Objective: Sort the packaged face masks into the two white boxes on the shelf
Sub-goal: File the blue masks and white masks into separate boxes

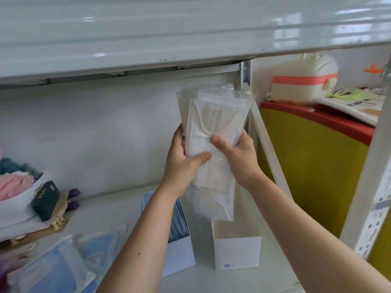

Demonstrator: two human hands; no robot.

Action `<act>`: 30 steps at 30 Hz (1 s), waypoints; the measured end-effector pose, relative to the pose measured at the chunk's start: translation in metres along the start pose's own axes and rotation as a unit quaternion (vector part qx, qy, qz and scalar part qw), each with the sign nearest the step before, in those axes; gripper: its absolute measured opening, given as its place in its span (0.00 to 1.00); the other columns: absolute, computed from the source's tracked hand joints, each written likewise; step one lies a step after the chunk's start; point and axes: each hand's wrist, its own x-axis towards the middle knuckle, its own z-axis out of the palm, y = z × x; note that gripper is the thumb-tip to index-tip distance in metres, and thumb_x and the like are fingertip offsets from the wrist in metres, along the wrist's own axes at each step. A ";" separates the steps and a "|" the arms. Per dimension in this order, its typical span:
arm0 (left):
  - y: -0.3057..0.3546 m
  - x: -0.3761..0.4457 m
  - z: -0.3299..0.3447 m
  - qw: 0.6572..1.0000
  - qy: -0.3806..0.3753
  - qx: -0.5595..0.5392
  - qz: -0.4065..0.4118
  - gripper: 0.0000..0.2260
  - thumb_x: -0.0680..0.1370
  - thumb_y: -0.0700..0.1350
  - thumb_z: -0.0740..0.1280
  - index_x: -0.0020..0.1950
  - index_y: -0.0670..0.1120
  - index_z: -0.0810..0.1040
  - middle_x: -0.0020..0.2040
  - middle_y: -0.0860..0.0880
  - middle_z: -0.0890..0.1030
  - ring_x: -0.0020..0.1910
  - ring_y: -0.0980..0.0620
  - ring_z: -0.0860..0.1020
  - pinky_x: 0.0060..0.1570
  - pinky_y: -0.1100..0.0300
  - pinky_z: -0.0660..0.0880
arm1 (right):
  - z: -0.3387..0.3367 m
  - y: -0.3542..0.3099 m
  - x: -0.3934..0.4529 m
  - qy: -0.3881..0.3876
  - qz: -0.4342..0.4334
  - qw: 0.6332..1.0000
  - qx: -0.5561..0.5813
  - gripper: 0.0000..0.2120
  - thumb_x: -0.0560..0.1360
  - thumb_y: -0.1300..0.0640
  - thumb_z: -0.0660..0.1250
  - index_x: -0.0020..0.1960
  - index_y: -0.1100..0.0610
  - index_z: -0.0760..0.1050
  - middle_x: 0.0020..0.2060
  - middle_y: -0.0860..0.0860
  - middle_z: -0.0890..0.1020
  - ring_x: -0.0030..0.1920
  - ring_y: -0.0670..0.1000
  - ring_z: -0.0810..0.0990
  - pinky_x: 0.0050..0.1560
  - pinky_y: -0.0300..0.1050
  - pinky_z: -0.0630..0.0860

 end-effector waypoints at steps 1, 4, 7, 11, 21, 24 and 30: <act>-0.003 -0.002 0.000 1.000 0.000 -0.001 -0.005 0.35 0.68 0.31 0.72 0.71 0.49 0.65 0.59 0.50 0.80 0.57 0.53 0.80 0.54 0.53 0.79 | -0.001 0.002 -0.001 0.001 0.004 1.000 -0.009 0.16 0.73 0.63 0.69 0.59 0.53 0.72 0.53 0.51 0.82 0.53 0.51 0.83 0.47 0.44 0.82; -0.018 -0.011 -0.001 1.000 0.006 -0.007 -0.023 0.37 0.69 0.32 0.73 0.73 0.51 0.62 0.58 0.50 0.80 0.55 0.53 0.81 0.48 0.57 0.80 | -0.007 0.014 -0.009 0.011 0.035 0.999 -0.030 0.22 0.68 0.56 0.73 0.59 0.49 0.69 0.55 0.50 0.80 0.54 0.51 0.82 0.50 0.47 0.82; -0.036 -0.025 -0.002 0.998 0.015 -0.021 -0.052 0.41 0.67 0.36 0.74 0.75 0.54 0.58 0.58 0.49 0.80 0.56 0.51 0.81 0.51 0.53 0.80 | -0.014 0.028 -0.019 0.012 0.084 0.996 -0.041 0.34 0.63 0.49 0.76 0.64 0.49 0.65 0.59 0.52 0.77 0.58 0.54 0.80 0.55 0.55 0.80; -0.055 -0.040 -0.001 0.995 0.015 -0.048 -0.087 0.41 0.63 0.43 0.76 0.73 0.52 0.62 0.60 0.48 0.80 0.56 0.49 0.81 0.48 0.55 0.80 | -0.020 0.047 -0.028 0.008 0.133 0.990 -0.042 0.38 0.63 0.50 0.75 0.67 0.50 0.60 0.60 0.54 0.75 0.58 0.55 0.79 0.57 0.58 0.79; -0.063 -0.055 -0.006 0.993 -0.011 0.031 -0.114 0.30 0.69 0.40 0.75 0.66 0.55 0.67 0.57 0.53 0.79 0.50 0.60 0.81 0.42 0.65 0.79 | -0.019 0.064 -0.034 0.029 0.131 0.991 -0.019 0.38 0.61 0.52 0.80 0.66 0.51 0.65 0.58 0.54 0.78 0.57 0.55 0.81 0.55 0.58 0.80; -0.060 -0.050 -0.007 0.994 0.024 0.045 -0.100 0.27 0.71 0.38 0.74 0.65 0.54 0.68 0.56 0.53 0.80 0.51 0.57 0.81 0.46 0.60 0.80 | -0.013 0.061 -0.034 0.052 0.101 0.993 -0.024 0.30 0.62 0.52 0.76 0.61 0.51 0.70 0.54 0.52 0.81 0.54 0.54 0.82 0.54 0.55 0.81; -0.046 -0.034 -0.007 0.989 0.112 -0.073 -0.064 0.28 0.66 0.40 0.76 0.62 0.50 0.70 0.55 0.47 0.81 0.52 0.50 0.82 0.45 0.58 0.81 | -0.006 0.054 -0.034 -0.038 0.082 0.988 -0.128 0.30 0.67 0.43 0.71 0.66 0.45 0.64 0.56 0.40 0.76 0.55 0.41 0.78 0.45 0.28 0.77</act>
